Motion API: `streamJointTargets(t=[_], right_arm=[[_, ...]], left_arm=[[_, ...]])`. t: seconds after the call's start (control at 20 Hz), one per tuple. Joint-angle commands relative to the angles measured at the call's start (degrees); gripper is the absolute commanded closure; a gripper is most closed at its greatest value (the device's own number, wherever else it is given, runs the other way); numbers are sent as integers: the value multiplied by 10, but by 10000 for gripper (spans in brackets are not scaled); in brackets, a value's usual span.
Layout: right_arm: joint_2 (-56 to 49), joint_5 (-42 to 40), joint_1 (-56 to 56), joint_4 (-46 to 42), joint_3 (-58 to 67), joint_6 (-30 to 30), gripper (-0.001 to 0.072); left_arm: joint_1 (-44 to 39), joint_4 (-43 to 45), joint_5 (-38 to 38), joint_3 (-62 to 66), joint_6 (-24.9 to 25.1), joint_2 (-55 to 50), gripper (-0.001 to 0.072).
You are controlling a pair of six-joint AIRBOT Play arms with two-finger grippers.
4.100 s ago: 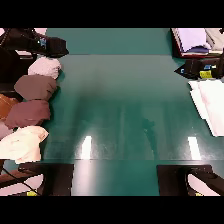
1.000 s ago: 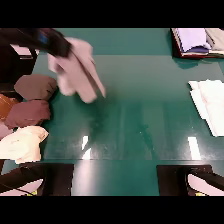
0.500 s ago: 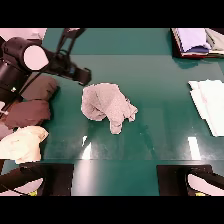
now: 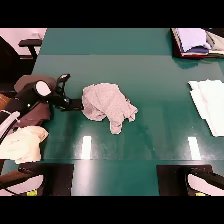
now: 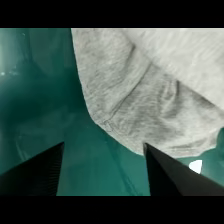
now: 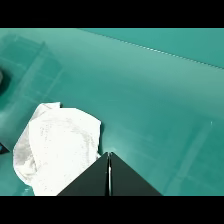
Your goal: Fold the shirts.
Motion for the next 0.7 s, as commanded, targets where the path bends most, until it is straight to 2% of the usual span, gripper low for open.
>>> streamJointTargets(t=[0.0,0.1,0.15,0.3,0.35,0.4,0.45,0.65], right_arm=[[0,1,1,0,1,2,695],[0,2,1,0,1,2,695],[0,2,1,0,1,2,695],[0,7,1,0,0,2,695],[-1,11,1,0,-1,2,695],[2,13,1,0,-11,2,696],[7,13,1,-1,-33,2,695],[40,10,1,-2,-212,2,695]], left_arm=[[3,-66,41,-33,19,-29,117],[-5,-105,58,-33,37,-45,124],[-9,-115,65,-33,39,-51,224],[-13,-128,85,-31,39,-57,229],[-12,-126,89,-24,39,-57,317],[-11,-121,86,-11,39,-57,581],[-11,-114,80,7,39,-57,674],[-12,-85,47,97,39,-57,674]])
